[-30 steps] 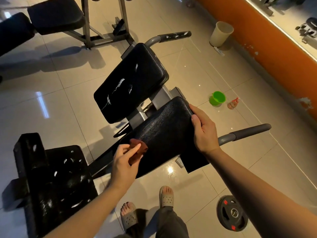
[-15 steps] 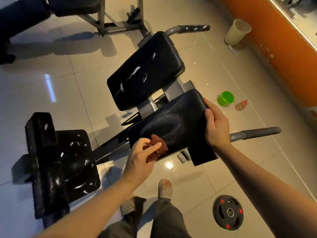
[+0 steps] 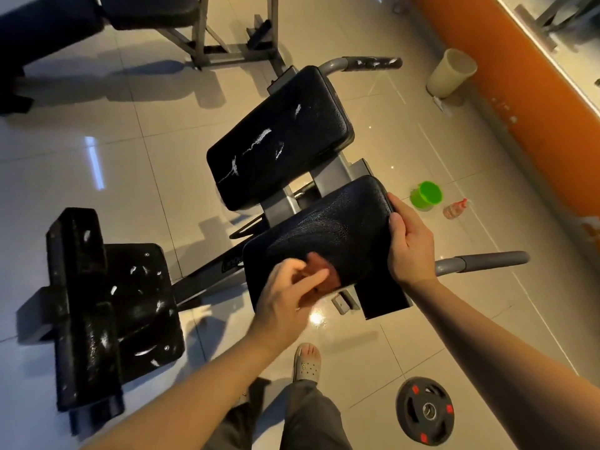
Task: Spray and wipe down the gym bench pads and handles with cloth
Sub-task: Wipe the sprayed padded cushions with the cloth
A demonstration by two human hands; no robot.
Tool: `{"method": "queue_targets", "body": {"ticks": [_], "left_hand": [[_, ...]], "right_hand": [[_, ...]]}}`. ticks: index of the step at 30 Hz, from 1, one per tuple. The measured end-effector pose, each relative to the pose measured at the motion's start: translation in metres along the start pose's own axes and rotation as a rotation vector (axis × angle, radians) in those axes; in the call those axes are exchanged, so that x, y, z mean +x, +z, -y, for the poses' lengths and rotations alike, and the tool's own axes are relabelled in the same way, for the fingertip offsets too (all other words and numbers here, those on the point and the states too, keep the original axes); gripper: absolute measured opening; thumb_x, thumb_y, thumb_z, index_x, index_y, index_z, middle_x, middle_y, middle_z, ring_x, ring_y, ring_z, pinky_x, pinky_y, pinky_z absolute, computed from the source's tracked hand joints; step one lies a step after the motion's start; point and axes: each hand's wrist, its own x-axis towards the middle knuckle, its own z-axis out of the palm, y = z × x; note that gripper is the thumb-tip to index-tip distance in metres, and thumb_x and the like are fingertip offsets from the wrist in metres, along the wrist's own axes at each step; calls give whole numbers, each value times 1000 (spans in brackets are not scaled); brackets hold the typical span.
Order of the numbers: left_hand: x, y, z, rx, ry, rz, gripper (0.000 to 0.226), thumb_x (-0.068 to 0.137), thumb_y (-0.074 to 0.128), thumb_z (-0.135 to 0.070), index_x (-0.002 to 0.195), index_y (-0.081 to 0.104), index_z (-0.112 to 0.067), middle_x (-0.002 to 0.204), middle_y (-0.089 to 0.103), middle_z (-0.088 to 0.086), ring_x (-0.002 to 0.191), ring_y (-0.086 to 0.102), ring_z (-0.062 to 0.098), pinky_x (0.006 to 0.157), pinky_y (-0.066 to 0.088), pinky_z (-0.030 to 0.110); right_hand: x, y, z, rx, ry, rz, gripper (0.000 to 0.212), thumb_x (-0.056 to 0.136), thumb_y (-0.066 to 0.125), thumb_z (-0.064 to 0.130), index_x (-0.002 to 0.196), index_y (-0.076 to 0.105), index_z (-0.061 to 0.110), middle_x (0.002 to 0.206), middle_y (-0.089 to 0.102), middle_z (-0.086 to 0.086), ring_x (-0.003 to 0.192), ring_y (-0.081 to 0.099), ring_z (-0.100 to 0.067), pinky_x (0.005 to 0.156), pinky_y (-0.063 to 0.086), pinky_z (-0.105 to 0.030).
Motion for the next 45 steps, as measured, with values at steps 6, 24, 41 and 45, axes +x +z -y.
{"method": "queue_targets", "body": {"ticks": [6, 24, 41, 45], "left_hand": [[-41, -32, 87, 163, -530, -65, 34, 90, 74, -14, 124, 72, -16, 112, 51, -5, 106, 56, 20, 90, 54, 36], [-9, -37, 53, -115, -520, -94, 39, 94, 71, -12, 131, 64, -23, 120, 59, -1, 116, 56, 15, 98, 54, 31], [19, -35, 41, -67, -391, -83, 29, 93, 72, -11, 120, 70, -22, 114, 56, -7, 107, 58, 12, 90, 58, 31], [92, -13, -31, -149, -248, -159, 28, 95, 69, -21, 123, 69, -23, 116, 54, -7, 107, 55, 9, 81, 48, 11]], "right_hand": [[0, 2, -3, 4, 13, 8, 43, 109, 34, 28, 148, 53, 24, 139, 57, 13, 124, 46, 0, 110, 34, -28], [0, 3, -1, -31, 19, 14, 47, 107, 28, 32, 148, 51, 24, 142, 59, 3, 123, 45, -2, 109, 32, -29], [-2, 3, 2, -39, 50, 8, 48, 107, 27, 34, 148, 51, 26, 142, 59, 3, 124, 46, -5, 113, 34, -34], [-2, 1, 4, -75, 20, 13, 49, 105, 29, 31, 148, 52, 23, 143, 59, 1, 125, 47, -6, 110, 31, -27]]}}
